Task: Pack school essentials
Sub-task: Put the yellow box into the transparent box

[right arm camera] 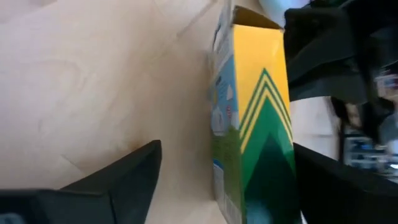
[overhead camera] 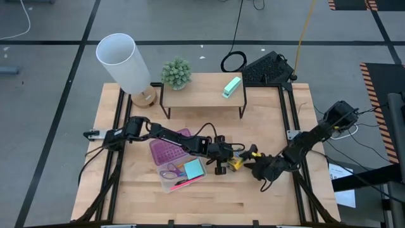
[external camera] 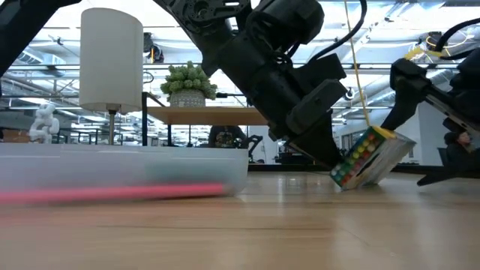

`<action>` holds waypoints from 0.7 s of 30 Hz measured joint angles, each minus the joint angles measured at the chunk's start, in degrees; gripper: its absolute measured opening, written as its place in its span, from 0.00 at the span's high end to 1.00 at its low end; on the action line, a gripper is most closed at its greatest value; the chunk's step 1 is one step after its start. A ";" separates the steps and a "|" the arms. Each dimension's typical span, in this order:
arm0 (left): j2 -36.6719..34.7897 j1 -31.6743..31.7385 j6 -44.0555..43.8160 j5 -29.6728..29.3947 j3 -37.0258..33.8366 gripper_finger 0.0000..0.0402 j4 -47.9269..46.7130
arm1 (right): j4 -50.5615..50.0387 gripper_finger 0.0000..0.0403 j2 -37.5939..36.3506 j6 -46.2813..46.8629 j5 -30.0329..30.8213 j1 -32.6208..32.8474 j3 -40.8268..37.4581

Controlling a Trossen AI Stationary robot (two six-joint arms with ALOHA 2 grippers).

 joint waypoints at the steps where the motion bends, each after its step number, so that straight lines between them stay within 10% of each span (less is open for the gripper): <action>1: 0.00 0.00 0.00 0.00 0.00 0.98 0.06 | -0.01 0.24 0.02 0.78 -1.16 -0.57 0.00; 21: -0.10 -0.11 0.33 -0.02 0.00 0.98 0.54 | 0.15 0.63 -0.03 2.83 -5.03 -3.22 0.00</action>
